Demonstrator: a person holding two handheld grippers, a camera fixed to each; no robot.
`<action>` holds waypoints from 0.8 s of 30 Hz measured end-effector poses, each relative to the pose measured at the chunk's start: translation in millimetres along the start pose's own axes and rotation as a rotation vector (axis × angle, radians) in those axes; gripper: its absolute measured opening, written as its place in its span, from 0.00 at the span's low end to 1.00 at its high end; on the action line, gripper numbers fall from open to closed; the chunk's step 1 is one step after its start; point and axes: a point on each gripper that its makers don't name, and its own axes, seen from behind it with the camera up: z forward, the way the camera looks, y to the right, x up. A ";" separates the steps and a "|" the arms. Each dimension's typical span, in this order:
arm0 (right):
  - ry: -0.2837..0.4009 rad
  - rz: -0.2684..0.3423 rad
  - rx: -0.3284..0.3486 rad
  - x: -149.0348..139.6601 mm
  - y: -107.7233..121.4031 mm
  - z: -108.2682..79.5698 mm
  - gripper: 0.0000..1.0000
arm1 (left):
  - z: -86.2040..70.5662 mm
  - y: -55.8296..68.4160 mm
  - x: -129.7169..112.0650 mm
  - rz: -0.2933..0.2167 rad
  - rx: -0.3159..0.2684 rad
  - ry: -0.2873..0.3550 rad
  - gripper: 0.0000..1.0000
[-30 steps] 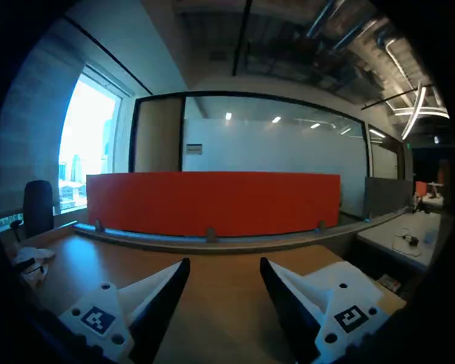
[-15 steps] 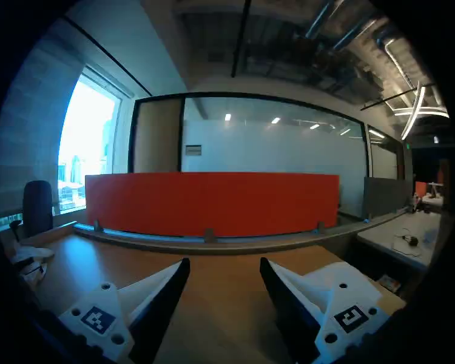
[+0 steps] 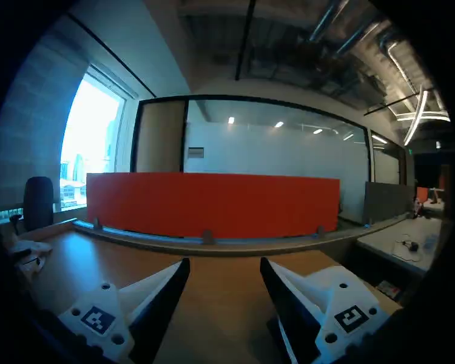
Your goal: Fold towel
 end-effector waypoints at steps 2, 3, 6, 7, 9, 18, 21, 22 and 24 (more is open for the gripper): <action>0.004 0.005 0.007 -4.9 0.7 -0.7 0.89 | -0.2 0.1 -0.1 0.001 0.000 0.000 0.95; 0.005 0.008 0.010 -7.3 1.0 -1.0 0.89 | -0.3 0.1 -0.2 0.001 0.000 0.000 0.95; 0.011 0.016 0.018 -16.7 5.1 -2.7 0.89 | -0.6 0.1 -0.3 0.002 0.000 0.000 0.95; 0.012 0.018 0.016 -20.9 8.1 -2.9 0.89 | -0.7 0.1 -0.2 0.001 0.000 0.000 0.95; 0.013 0.023 0.010 -28.6 13.8 -3.3 0.89 | -1.0 0.3 0.1 0.001 0.000 0.000 0.95; -0.002 0.066 0.014 -69.6 24.5 -3.1 0.89 | -1.3 0.2 -0.4 0.001 0.000 0.000 0.95; 0.000 0.075 0.013 -79.5 27.2 -1.9 0.89 | -1.5 0.2 -0.3 0.002 0.000 0.000 0.95; -0.001 0.074 0.013 -83.0 28.1 -1.9 0.89 | -1.6 0.2 -0.3 0.002 0.000 0.000 0.95; -0.004 0.073 0.013 -89.2 29.6 -2.1 0.89 | -1.7 0.3 -0.4 0.002 0.000 0.000 0.95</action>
